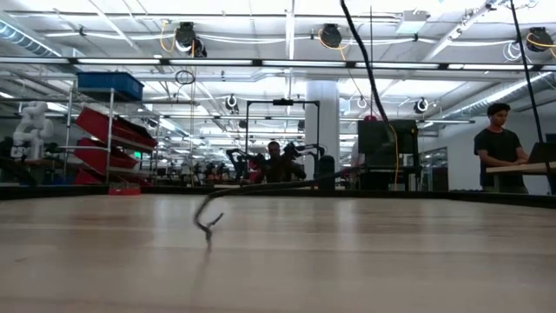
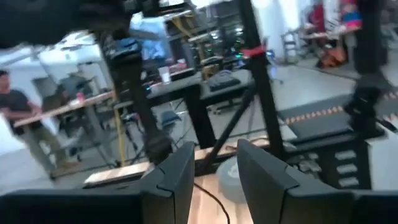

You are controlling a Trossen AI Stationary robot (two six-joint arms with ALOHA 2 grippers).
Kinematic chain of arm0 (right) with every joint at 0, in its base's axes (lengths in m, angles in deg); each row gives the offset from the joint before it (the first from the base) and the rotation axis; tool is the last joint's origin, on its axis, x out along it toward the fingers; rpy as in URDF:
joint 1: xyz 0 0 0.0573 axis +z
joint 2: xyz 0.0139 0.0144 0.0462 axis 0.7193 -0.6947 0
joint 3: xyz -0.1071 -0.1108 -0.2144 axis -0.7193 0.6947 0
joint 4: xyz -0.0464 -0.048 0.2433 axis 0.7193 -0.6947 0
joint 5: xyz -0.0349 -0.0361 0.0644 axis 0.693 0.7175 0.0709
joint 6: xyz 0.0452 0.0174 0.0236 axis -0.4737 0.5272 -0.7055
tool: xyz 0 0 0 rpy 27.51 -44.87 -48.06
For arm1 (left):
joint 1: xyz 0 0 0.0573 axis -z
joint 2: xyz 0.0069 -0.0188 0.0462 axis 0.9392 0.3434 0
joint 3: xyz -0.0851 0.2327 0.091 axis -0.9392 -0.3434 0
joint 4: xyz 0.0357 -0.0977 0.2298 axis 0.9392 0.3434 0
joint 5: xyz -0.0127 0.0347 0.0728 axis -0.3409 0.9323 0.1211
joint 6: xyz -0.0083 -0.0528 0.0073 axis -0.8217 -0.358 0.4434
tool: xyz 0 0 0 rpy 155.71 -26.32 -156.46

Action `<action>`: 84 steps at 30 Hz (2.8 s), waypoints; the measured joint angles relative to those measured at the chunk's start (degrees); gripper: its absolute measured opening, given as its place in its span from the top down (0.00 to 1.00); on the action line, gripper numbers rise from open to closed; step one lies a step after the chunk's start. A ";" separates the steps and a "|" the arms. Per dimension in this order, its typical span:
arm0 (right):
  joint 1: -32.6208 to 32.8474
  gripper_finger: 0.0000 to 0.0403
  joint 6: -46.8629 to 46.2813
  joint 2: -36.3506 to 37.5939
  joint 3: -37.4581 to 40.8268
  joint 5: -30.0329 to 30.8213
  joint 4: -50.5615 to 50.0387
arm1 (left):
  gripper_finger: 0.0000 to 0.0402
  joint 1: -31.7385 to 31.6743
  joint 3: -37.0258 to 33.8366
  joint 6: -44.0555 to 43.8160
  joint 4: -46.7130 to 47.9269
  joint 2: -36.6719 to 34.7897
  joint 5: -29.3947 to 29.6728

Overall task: Coil cords
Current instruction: Coil the black wire on the spool

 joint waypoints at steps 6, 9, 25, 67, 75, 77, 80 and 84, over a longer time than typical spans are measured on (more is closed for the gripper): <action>1.05 1.00 -0.99 0.40 0.00 -1.18 -0.84 | 0.68 -3.74 -0.90 -2.74 0.67 0.04 -4.91; 1.27 1.00 -0.12 0.55 0.00 -1.25 -1.03 | 0.68 -5.30 -0.90 -5.30 0.42 0.04 -7.53; 1.22 1.00 1.71 0.59 0.00 -1.03 -1.31 | 0.68 -6.32 -0.90 -7.52 7.62 0.04 -4.22; 1.22 1.00 1.87 0.59 0.00 -1.03 -1.25 | 0.74 -14.38 -0.94 -20.67 4.17 3.50 -16.23; 1.37 1.00 1.14 0.59 0.00 -1.03 -0.89 | 0.97 -14.37 -0.94 -19.17 11.37 3.48 -8.80; 1.55 1.00 0.57 0.59 0.00 -1.03 -1.23 | 0.97 -13.82 -0.94 -19.19 13.82 3.35 -6.27; 2.15 1.00 -0.40 0.59 0.00 -1.02 -2.25 | 0.98 -12.33 -0.94 -20.84 19.19 1.85 -2.75; 3.16 1.00 -2.91 0.59 0.00 -0.94 -4.90 | 0.99 -10.33 -0.94 -25.04 30.39 -1.86 0.25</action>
